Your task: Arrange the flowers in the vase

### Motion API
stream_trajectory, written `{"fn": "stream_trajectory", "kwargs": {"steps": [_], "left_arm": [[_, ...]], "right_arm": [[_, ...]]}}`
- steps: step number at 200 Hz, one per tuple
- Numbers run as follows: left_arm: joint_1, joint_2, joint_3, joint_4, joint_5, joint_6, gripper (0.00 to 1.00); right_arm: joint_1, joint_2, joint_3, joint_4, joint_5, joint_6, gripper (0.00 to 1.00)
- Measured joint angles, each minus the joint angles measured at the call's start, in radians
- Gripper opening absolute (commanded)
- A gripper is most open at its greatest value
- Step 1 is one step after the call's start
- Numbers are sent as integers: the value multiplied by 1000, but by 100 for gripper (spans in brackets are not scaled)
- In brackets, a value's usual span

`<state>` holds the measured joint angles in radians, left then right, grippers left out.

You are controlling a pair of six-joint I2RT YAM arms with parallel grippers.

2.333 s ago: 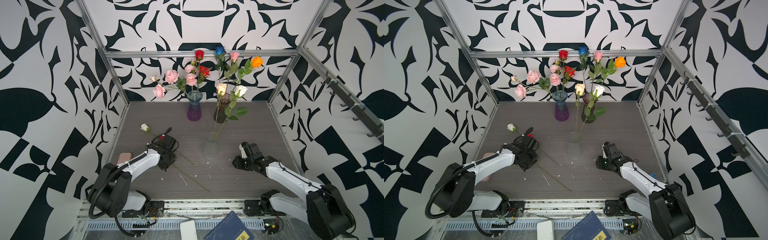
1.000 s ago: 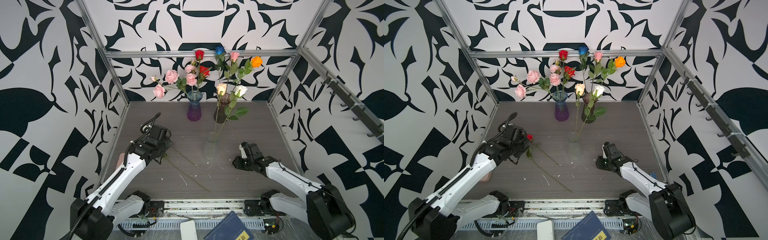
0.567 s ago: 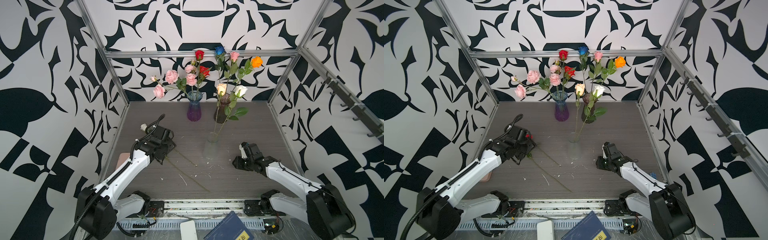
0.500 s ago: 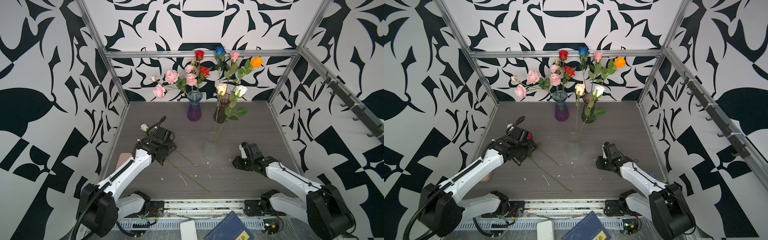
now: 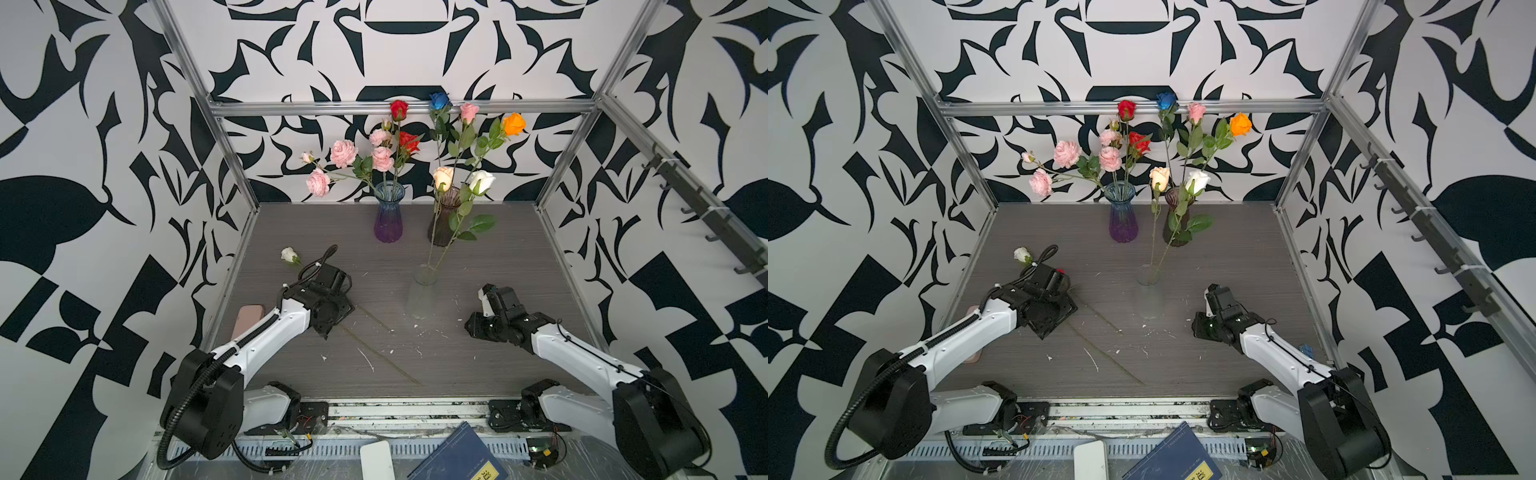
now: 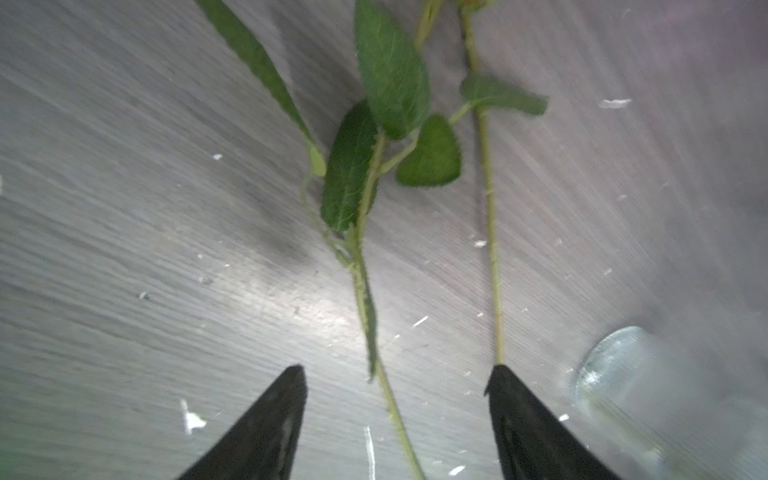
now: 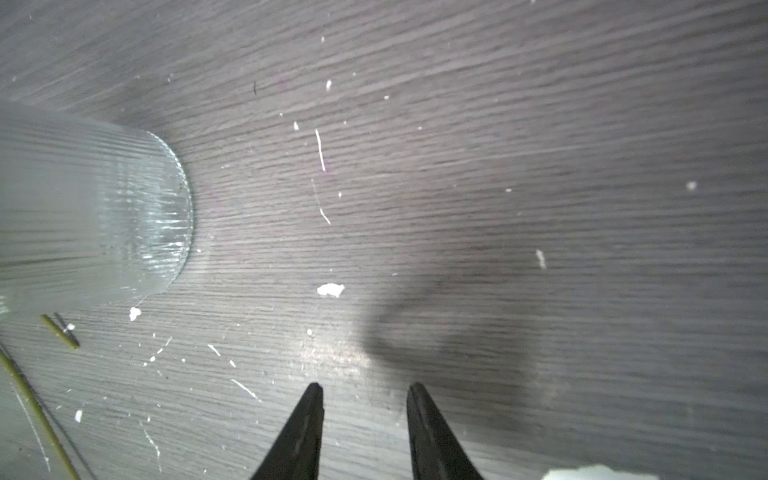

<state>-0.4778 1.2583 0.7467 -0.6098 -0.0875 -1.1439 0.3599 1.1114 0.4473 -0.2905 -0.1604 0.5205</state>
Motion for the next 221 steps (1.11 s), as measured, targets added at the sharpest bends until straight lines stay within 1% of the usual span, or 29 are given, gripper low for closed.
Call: {"fn": "stream_trajectory", "kwargs": {"steps": [22, 37, 61, 79, 93, 136, 158, 167, 221], "left_arm": [[0, 1, -40, 10, 12, -37, 60], [0, 20, -47, 10, 18, -60, 51], [0, 68, -47, 21, 31, -89, 50], [0, 105, -47, 39, 44, -103, 41], [0, 138, -46, 56, 53, -109, 38], [0, 216, -2, 63, 66, -102, 37], [0, 233, 15, 50, 61, -90, 31], [0, 238, 19, 46, 58, -85, 30], [0, 251, 26, 41, 62, -62, 17]], "right_arm": [[0, -11, -2, 0, 0, 0, 38], [0, -14, -3, 0, 0, 0, 38], [0, -13, -4, 0, 0, 0, 38], [1, -13, -4, 0, 0, 0, 38], [2, -13, -5, 0, 0, 0, 38], [2, -13, -8, -1, 0, 0, 38], [2, -13, -9, -1, 0, 0, 38], [2, -13, -9, -1, 0, 0, 38], [2, -13, -9, -1, 1, 0, 38]]}}
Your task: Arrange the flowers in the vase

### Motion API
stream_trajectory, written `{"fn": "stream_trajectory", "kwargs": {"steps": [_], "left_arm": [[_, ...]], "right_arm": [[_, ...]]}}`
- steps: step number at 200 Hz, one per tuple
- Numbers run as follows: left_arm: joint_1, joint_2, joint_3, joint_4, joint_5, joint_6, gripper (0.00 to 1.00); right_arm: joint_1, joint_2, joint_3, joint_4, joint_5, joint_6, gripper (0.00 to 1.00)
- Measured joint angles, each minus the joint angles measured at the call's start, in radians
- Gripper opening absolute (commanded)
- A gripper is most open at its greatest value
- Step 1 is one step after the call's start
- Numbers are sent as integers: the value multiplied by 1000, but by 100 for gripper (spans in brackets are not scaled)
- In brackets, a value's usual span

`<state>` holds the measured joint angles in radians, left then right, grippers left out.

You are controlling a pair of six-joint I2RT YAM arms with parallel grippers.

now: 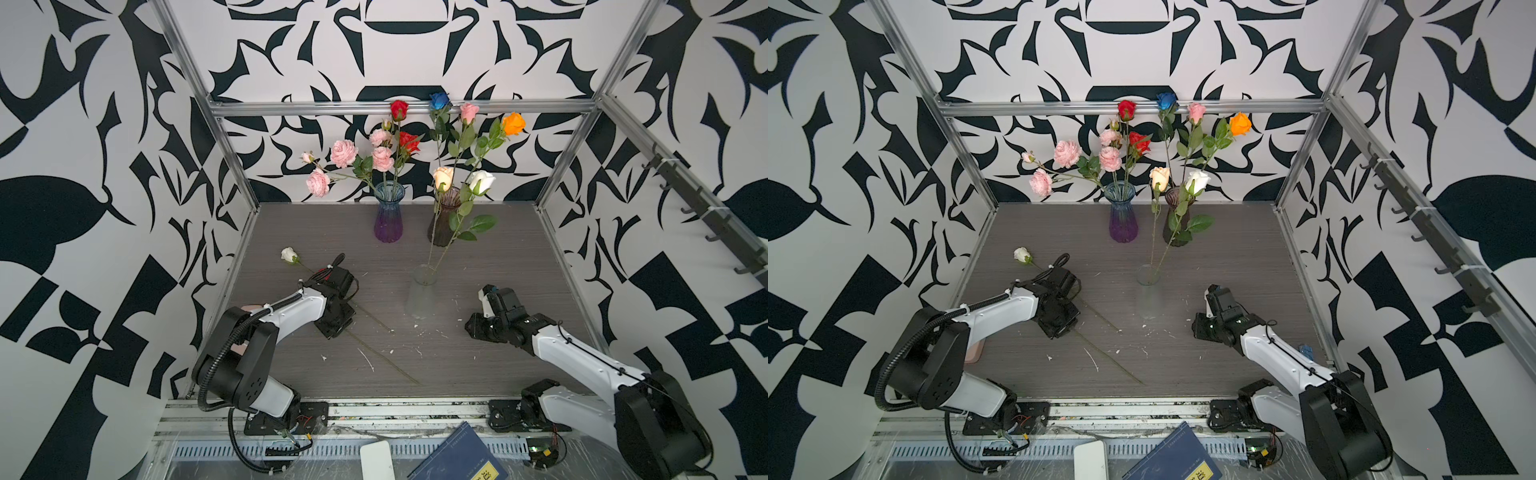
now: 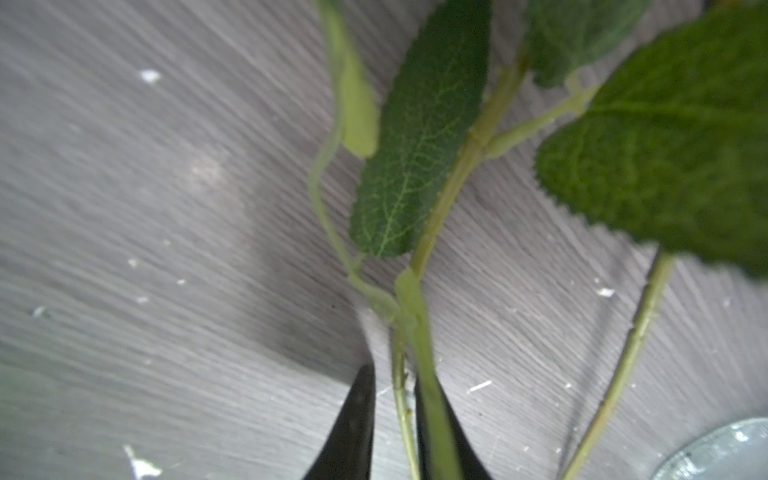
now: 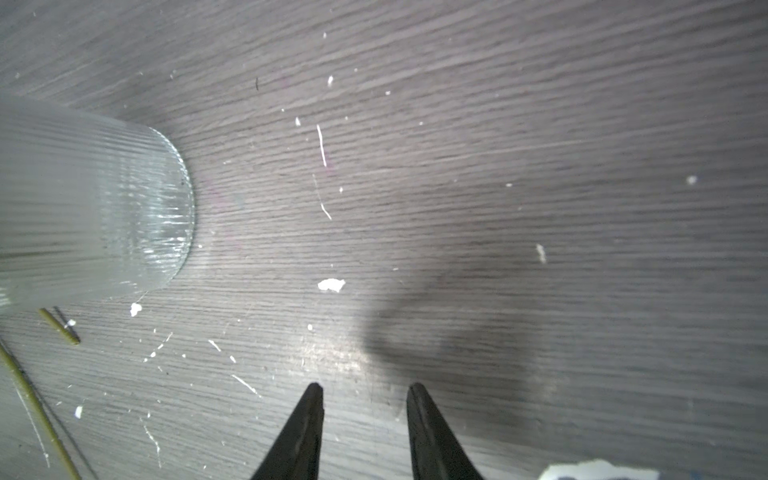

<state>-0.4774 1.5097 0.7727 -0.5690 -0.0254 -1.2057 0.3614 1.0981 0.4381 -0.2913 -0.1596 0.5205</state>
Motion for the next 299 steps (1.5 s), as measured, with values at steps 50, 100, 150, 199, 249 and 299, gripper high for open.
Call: {"fn": "stream_trajectory", "kwargs": {"steps": [50, 100, 150, 199, 249, 299], "left_arm": [[9, -1, -2, 17, 3, 0, 11], [59, -48, -48, 57, 19, -6, 2], [85, -212, -64, 56, 4, -28, 1], [91, -369, -52, 40, -26, -51, 0], [91, -504, -12, 7, -74, -55, 0], [91, -682, 129, 16, -170, 69, 0]], "right_arm": [[0, 0, 0, 0, 0, 0, 38], [0, 0, 0, 0, 0, 0, 38], [0, 0, 0, 0, 3, 0, 38], [0, 0, 0, -1, 4, 0, 38], [0, 0, 0, -3, 5, 0, 38], [0, 0, 0, -3, 5, 0, 37]]}}
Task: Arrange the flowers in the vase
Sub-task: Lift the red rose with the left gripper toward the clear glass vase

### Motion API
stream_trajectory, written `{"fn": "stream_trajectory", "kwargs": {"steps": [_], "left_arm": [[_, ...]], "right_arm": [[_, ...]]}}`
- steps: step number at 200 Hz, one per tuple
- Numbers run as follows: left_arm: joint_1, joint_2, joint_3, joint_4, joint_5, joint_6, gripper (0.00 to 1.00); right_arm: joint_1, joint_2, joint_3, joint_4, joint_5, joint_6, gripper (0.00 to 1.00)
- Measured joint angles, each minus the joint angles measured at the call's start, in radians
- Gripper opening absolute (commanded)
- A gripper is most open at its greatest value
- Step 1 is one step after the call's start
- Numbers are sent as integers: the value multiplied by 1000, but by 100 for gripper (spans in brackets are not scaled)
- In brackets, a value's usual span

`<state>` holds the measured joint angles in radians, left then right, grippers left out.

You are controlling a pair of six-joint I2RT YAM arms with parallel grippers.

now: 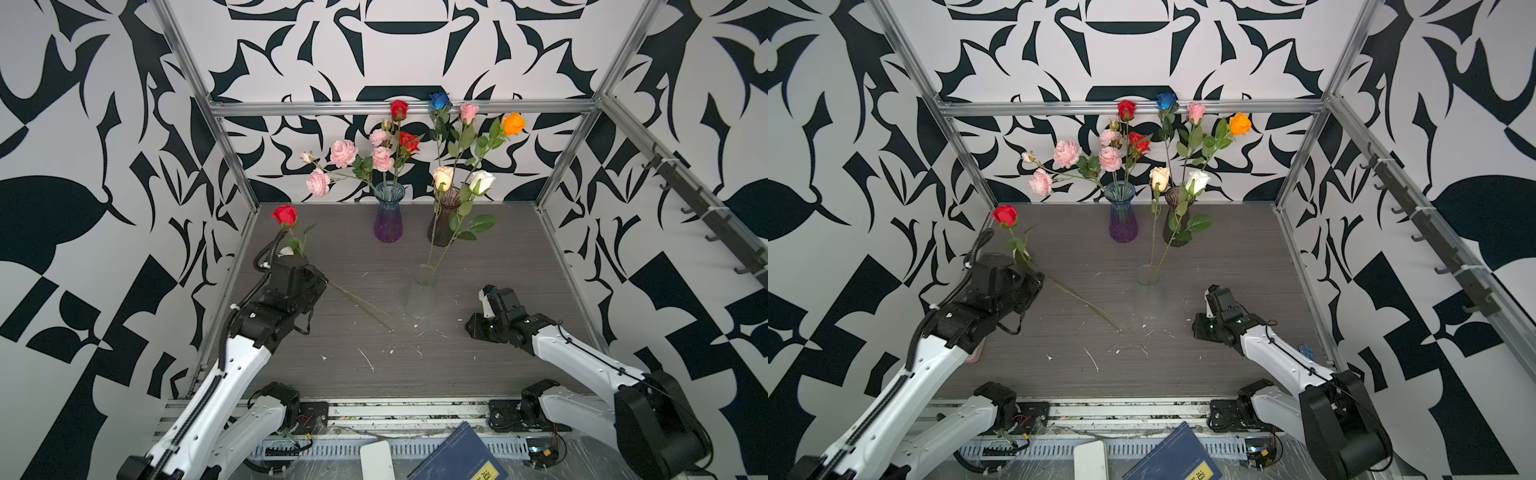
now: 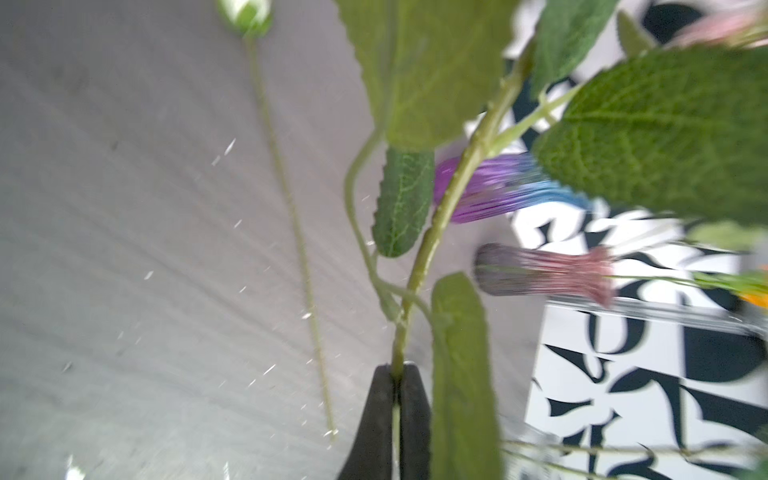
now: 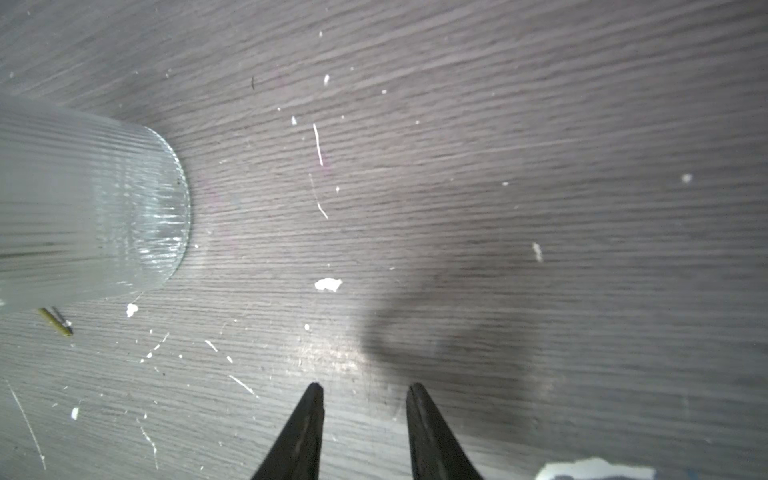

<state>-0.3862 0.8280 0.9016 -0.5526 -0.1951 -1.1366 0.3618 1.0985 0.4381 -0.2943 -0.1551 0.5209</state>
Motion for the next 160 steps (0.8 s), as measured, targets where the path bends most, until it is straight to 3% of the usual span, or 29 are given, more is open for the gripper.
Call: {"fn": "stream_trajectory", "kwargs": {"steps": [58, 88, 160], "left_arm": [[0, -99, 53, 90, -45, 155, 0], [0, -106, 36, 227, -29, 183, 0], [0, 9, 16, 571, 79, 226, 0]], "right_arm": [[0, 0, 0, 0, 0, 0, 38], [2, 0, 0, 0, 2, 0, 38], [3, 0, 0, 0, 3, 0, 38]]}}
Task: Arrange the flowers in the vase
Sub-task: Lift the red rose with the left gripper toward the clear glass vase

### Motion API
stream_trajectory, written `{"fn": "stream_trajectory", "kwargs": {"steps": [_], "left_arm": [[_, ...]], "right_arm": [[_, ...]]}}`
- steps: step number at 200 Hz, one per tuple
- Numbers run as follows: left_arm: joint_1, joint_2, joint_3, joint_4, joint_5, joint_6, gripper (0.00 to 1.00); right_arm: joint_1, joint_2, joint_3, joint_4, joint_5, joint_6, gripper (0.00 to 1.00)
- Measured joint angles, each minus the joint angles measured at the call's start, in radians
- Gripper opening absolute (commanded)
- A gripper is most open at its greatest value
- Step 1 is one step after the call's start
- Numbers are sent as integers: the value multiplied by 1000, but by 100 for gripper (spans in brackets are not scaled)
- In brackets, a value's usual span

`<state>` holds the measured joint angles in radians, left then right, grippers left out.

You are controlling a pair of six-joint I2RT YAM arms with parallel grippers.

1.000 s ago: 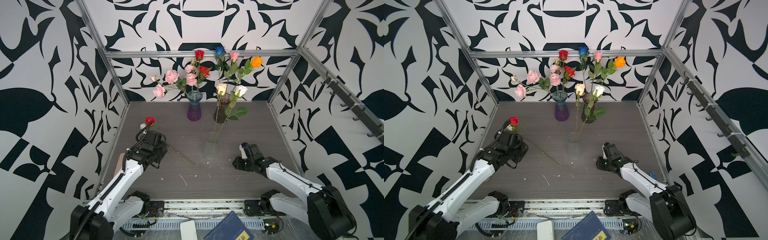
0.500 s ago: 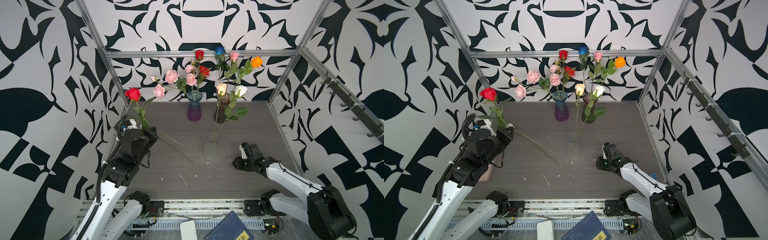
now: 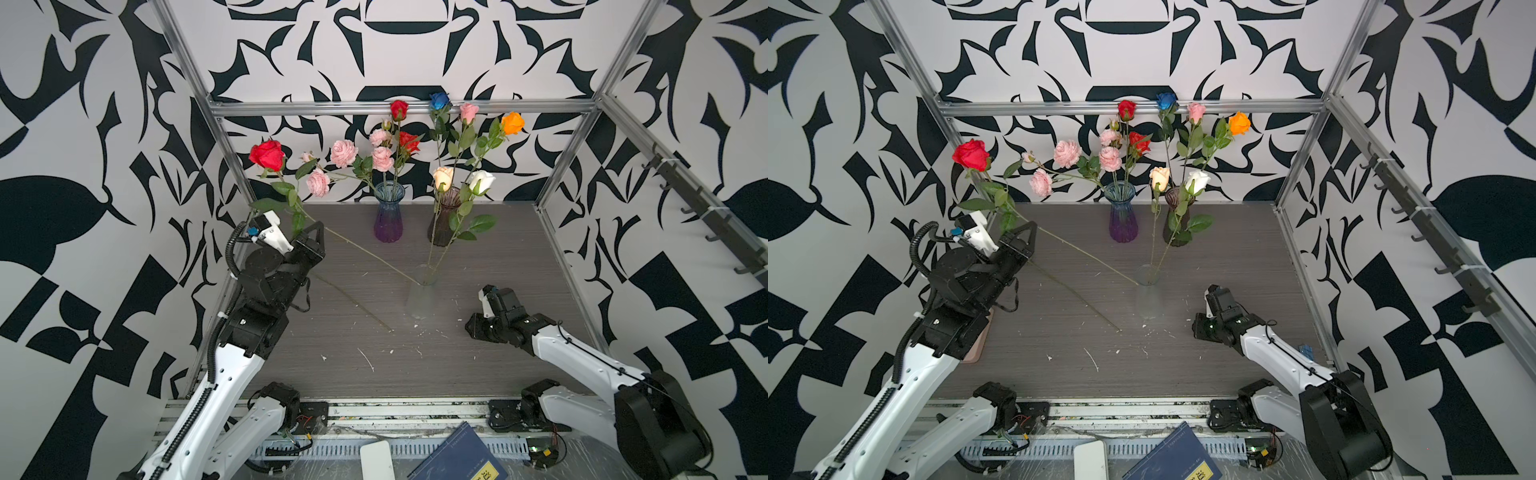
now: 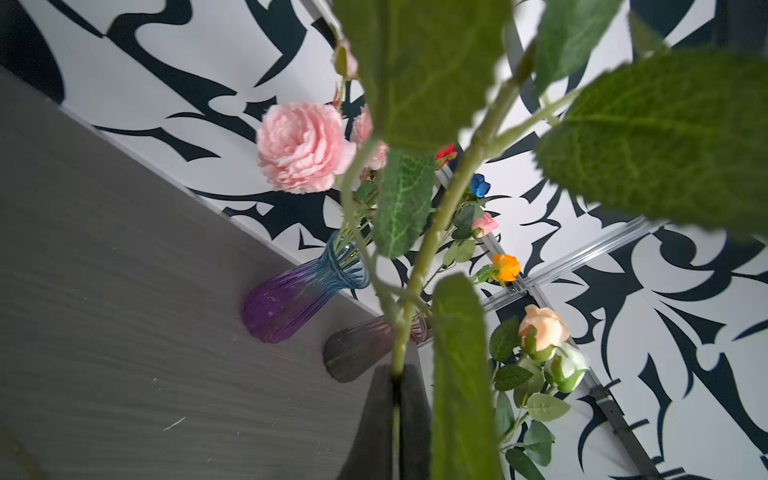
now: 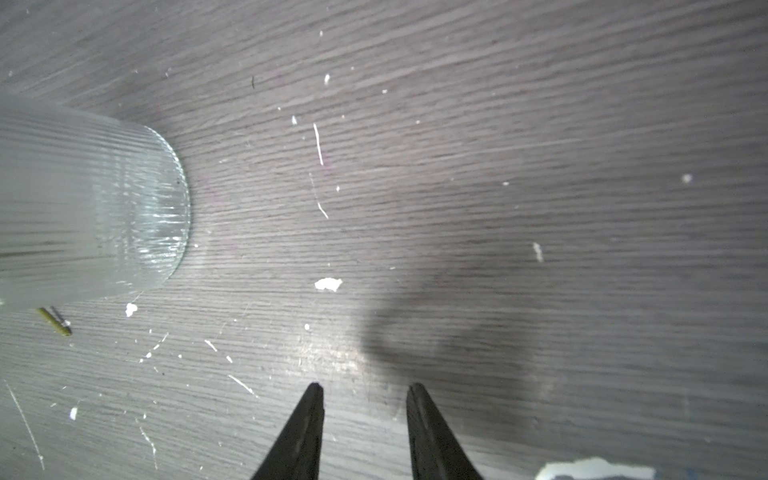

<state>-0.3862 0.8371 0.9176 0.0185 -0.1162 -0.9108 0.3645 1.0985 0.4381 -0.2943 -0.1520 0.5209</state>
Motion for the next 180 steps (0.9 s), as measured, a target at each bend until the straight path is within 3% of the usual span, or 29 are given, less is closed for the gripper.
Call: {"fn": "stream_trajectory", "kwargs": {"steps": [96, 180], "left_arm": [[-8, 149, 34, 204, 163, 122, 0], [-100, 222, 93, 254, 183, 280, 0]], "right_arm": [[0, 0, 0, 0, 5, 0, 37], [0, 0, 0, 0, 13, 0, 37]]}}
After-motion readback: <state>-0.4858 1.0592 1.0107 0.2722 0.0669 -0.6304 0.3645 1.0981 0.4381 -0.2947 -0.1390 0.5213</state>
